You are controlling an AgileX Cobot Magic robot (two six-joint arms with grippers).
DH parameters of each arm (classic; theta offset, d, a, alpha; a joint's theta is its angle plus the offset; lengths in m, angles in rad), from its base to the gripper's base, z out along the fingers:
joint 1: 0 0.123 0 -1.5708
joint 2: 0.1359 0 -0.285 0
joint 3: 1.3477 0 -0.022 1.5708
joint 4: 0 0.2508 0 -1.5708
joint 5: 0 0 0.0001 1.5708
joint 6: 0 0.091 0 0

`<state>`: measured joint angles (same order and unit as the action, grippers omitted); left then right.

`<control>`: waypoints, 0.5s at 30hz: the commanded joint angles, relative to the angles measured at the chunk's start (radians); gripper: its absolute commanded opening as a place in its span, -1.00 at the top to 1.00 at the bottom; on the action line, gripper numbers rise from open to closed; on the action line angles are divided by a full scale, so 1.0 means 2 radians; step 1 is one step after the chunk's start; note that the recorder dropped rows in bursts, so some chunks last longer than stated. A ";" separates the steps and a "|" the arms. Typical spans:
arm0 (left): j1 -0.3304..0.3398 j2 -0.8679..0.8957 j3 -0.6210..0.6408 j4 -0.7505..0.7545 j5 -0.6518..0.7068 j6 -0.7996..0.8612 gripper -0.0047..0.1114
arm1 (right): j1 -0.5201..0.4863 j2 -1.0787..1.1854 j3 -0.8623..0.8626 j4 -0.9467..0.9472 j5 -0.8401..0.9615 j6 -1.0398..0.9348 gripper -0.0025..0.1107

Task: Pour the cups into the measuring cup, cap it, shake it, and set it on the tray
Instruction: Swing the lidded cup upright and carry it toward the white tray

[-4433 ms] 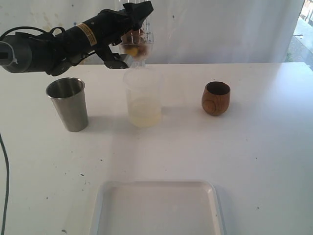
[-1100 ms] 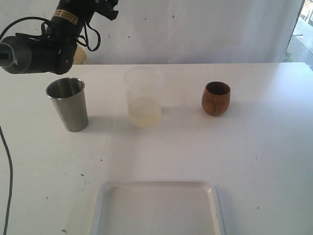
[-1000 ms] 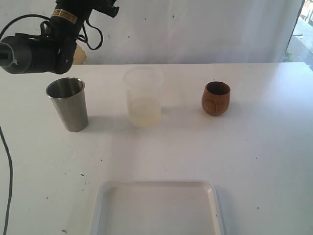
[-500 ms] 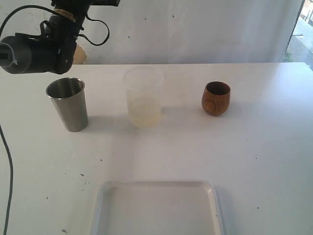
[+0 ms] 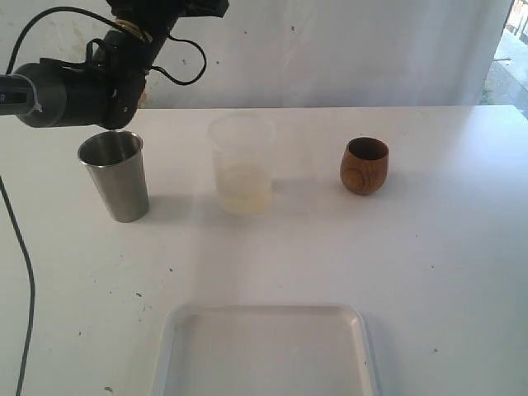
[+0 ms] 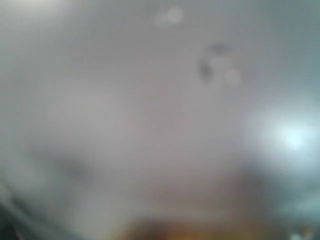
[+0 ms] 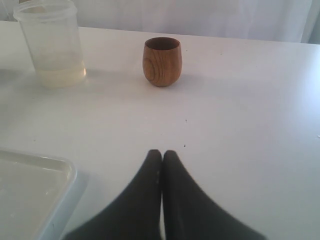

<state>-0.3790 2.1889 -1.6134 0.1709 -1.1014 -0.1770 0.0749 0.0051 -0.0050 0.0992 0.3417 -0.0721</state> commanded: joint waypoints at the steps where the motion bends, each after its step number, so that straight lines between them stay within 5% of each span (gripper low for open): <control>1: -0.021 -0.008 -0.002 0.020 -0.030 -0.042 0.92 | -0.003 -0.003 0.003 -0.001 0.000 -0.001 0.96; 10: -0.061 -0.061 0.046 0.065 0.126 -0.061 0.92 | -0.003 -0.003 0.003 -0.001 0.000 -0.001 0.96; 15: -0.061 -0.117 0.108 0.089 0.132 -0.088 0.92 | -0.003 -0.003 0.003 -0.001 0.000 -0.001 0.96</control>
<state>-0.5044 2.0421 -1.4521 0.3413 -0.8156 -0.3067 0.0749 0.0051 -0.0050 0.0992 0.3417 -0.0721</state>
